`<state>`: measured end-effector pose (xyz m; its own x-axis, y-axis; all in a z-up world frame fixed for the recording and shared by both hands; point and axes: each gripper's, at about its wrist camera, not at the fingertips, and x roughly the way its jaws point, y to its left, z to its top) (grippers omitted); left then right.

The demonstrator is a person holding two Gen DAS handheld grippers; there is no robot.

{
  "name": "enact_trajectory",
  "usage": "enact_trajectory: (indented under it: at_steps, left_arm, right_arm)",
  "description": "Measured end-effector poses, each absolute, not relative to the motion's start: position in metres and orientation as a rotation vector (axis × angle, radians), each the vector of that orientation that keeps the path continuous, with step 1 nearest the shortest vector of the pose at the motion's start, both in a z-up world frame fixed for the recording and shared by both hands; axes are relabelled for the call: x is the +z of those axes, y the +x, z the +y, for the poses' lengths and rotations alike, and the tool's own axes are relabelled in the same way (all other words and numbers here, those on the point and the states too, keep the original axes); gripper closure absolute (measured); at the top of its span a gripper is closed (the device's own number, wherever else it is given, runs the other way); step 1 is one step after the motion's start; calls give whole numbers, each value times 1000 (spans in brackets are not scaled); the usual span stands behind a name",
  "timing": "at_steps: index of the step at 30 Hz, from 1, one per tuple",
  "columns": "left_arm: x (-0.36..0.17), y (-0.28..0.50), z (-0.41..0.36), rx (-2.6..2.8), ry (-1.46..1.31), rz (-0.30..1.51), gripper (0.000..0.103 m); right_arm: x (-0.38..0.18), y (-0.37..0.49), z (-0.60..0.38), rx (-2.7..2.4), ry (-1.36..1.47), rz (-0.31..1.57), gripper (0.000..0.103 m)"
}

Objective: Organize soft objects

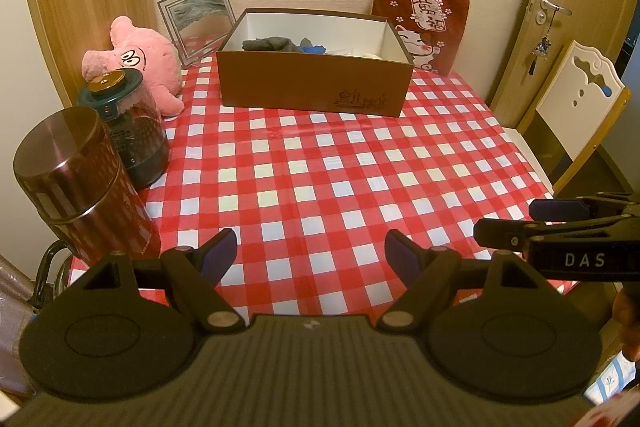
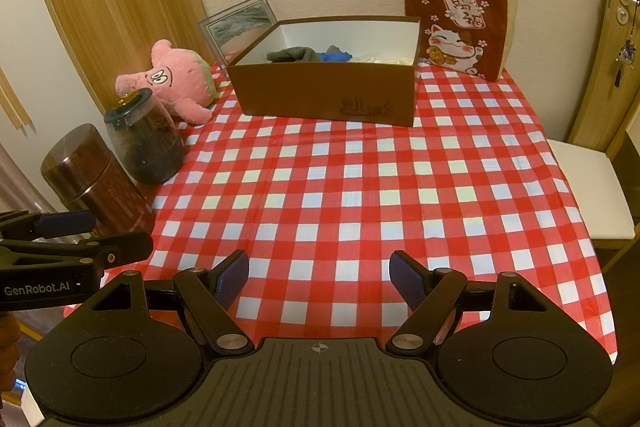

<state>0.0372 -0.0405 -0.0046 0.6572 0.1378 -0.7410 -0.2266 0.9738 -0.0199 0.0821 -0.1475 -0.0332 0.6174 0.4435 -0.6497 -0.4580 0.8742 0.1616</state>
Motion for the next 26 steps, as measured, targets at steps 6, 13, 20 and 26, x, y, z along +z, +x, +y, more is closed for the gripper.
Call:
enact_trajectory:
  at_steps: [6,13,20,26]
  left_arm:
    - [-5,38,-40,207,-115,829,23]
    - [-6,39,-41,206,-116,830,23]
    - [-6,39,-38,205,-114,830,23]
    - [-9,43,-42,202,-124,842,23]
  right_arm:
    - [-33,82,-148,519,-20,743,26]
    - [-33,83,-147,518,-20,743,26]
    - [-36,85,-149,516,-20,748,26]
    - [-38,91,-148,512,-21,758,26]
